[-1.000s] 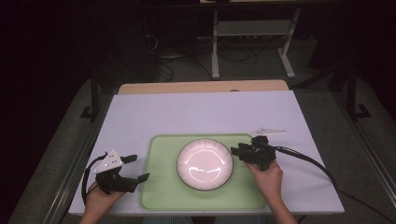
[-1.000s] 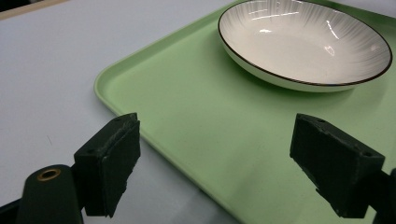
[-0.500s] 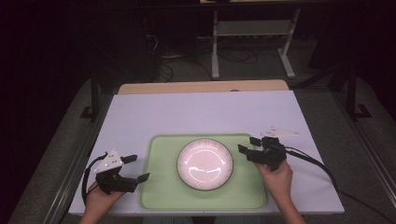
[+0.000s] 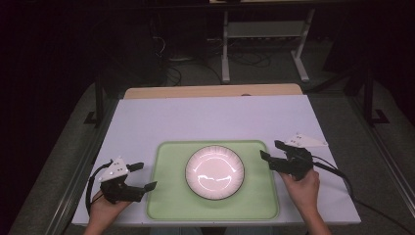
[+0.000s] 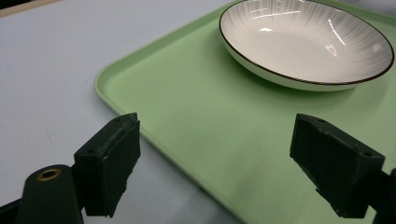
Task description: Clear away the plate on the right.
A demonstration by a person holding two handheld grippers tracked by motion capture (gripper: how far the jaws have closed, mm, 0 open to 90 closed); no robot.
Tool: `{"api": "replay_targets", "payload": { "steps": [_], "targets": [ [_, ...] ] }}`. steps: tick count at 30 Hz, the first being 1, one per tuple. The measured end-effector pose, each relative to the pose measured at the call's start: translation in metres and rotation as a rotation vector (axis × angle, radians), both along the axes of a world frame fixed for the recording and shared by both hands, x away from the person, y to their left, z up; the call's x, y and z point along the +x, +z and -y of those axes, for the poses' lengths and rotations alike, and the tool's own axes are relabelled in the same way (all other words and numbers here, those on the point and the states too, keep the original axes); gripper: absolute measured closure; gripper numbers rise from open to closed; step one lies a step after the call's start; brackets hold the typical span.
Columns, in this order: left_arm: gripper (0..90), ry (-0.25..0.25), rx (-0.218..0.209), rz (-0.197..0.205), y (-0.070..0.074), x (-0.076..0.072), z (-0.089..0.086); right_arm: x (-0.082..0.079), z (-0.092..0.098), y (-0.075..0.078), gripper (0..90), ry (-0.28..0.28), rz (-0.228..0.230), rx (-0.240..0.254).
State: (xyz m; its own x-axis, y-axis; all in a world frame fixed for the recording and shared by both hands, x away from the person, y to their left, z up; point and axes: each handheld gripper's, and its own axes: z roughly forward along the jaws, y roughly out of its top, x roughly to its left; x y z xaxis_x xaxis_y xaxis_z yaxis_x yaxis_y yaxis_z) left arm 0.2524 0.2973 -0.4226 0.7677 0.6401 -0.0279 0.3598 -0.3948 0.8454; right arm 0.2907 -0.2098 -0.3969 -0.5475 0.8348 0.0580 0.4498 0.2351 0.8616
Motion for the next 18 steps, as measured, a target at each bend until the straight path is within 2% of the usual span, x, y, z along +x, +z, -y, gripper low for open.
{"api": "replay_targets", "payload": {
  "steps": [6, 18],
  "targets": [
    [15.9, -0.001, 0.002, 0.0, 0.0, 0.0, 0.001, -0.007, 0.012, 0.002, 30.8, -0.019, 0.036, -0.035],
    [15.9, 0.002, 0.002, -0.003, 0.0, 0.0, 0.001, -0.017, 0.037, 0.002, 28.1, -0.046, 0.071, -0.029]
  ]
}}
